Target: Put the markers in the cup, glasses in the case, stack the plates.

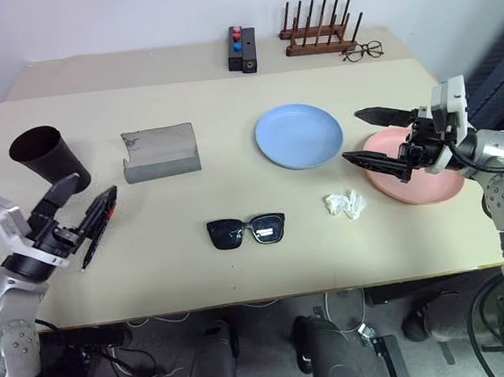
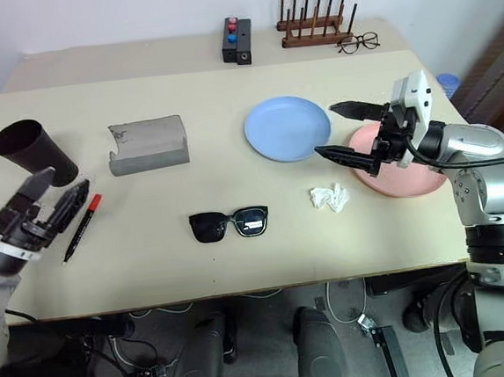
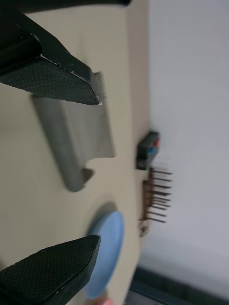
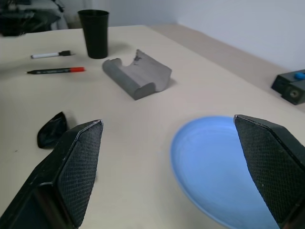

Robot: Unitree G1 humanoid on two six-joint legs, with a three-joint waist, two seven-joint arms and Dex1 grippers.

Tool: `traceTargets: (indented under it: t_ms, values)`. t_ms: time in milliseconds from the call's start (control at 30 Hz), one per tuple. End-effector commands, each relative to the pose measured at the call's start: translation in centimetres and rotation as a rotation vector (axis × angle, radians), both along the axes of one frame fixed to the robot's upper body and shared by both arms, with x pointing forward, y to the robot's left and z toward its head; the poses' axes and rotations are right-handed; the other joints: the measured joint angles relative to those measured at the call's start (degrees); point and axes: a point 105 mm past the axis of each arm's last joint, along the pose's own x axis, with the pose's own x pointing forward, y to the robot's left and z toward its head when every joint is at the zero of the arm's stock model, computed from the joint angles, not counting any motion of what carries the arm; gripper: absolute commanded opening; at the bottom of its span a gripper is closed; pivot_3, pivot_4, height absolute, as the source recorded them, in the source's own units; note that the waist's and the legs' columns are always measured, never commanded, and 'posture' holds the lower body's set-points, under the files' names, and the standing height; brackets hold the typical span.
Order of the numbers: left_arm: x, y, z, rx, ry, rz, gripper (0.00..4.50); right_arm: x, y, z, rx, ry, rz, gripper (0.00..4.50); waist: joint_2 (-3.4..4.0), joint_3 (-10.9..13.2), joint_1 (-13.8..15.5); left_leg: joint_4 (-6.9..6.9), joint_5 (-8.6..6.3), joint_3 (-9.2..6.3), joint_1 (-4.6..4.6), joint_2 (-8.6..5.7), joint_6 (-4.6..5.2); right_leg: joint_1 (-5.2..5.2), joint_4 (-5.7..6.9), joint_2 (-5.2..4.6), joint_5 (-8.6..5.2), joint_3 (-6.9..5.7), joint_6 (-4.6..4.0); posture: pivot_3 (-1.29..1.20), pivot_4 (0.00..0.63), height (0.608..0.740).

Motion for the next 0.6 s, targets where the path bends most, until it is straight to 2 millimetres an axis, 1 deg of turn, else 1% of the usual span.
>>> traceTargets:
  t_ms: [33, 100, 200, 267, 367, 433, 467, 533, 600]
  values:
    - [-0.3, -0.2, 1.1, 0.018, -0.054, 0.011, 4.46, -0.5, -0.2, 0.6, -0.008, -0.032, -0.026, 4.50, 0.00, 0.0, 0.1, 0.00, 0.00, 0.00, 0.00, 0.00, 0.00, 0.00, 0.00, 0.00, 0.00, 0.00, 0.00, 0.00, 0.150, 0.740]
    - [-0.4, -0.2, 1.1, 0.014, -0.055, 0.010, 4.46, -0.5, 0.3, 0.3, -0.002, -0.029, -0.024, 4.50, 0.00, 0.0, 0.2, 0.01, 0.00, 0.00, -0.01, 0.00, 0.00, 0.01, -0.01, 0.00, 0.00, 0.00, 0.00, 0.00, 0.150, 0.740]
    - [-0.5, -0.3, 0.6, 0.009, -0.018, -0.018, 4.46, 0.3, 0.8, 1.3, -0.002, -0.074, -0.042, 4.50, 0.01, 0.0, 0.0, 0.03, 0.00, 0.00, -0.01, 0.00, 0.00, 0.01, 0.00, -0.01, 0.00, 0.00, 0.00, 0.00, 0.150, 0.740]
    - [-0.4, -0.1, 0.5, 0.018, -0.007, -0.022, 4.46, 0.5, 0.8, 1.8, -0.005, -0.090, -0.051, 4.50, 0.02, 0.0, -0.2, 0.03, 0.00, 0.00, -0.01, 0.00, 0.00, -0.01, 0.02, 0.00, 0.00, 0.01, 0.00, 0.00, 0.150, 0.740]
    - [-0.2, 0.2, 0.6, 0.030, -0.008, -0.017, 4.46, 0.4, 0.6, 1.2, -0.035, -0.072, -0.047, 4.50, 0.02, 0.0, 0.1, 0.02, 0.00, -0.01, -0.01, 0.01, 0.00, -0.02, 0.02, 0.00, 0.00, 0.00, -0.01, 0.00, 0.150, 0.740]
    - [-0.4, 0.1, 0.7, 0.015, 0.001, -0.042, 4.46, 0.0, 0.7, 0.0, -0.088, -0.058, -0.029, 4.50, 0.00, 0.0, 0.4, 0.03, 0.00, -0.01, -0.04, 0.00, 0.00, -0.01, -0.01, 0.00, 0.00, 0.00, 0.00, 0.00, 0.150, 0.740]
    - [-0.6, -0.2, 0.1, 0.013, 0.033, -0.064, 4.46, 0.0, 0.9, -0.2, -0.092, -0.062, -0.028, 4.50, -0.01, 0.0, 0.5, 0.04, 0.00, 0.00, -0.04, 0.00, 0.00, 0.00, -0.02, -0.01, 0.00, 0.00, 0.00, 0.00, 0.150, 0.740]
    - [-0.9, -0.4, -1.1, 0.027, 0.095, -0.077, 4.46, 0.2, 1.5, 0.2, -0.075, -0.084, -0.027, 4.50, 0.05, 0.0, 0.2, 0.06, -0.01, 0.01, -0.05, 0.00, 0.01, -0.01, -0.03, -0.01, 0.00, 0.01, 0.00, 0.00, 0.150, 0.740]
    - [-1.1, 0.5, -1.8, 0.011, 0.162, -0.066, 4.46, 0.2, 2.8, 0.4, -0.063, -0.098, -0.006, 4.50, 0.05, 0.0, -0.1, 0.06, -0.01, 0.00, -0.04, 0.01, 0.01, -0.03, 0.01, 0.00, 0.00, 0.00, -0.01, 0.00, 0.150, 0.740]
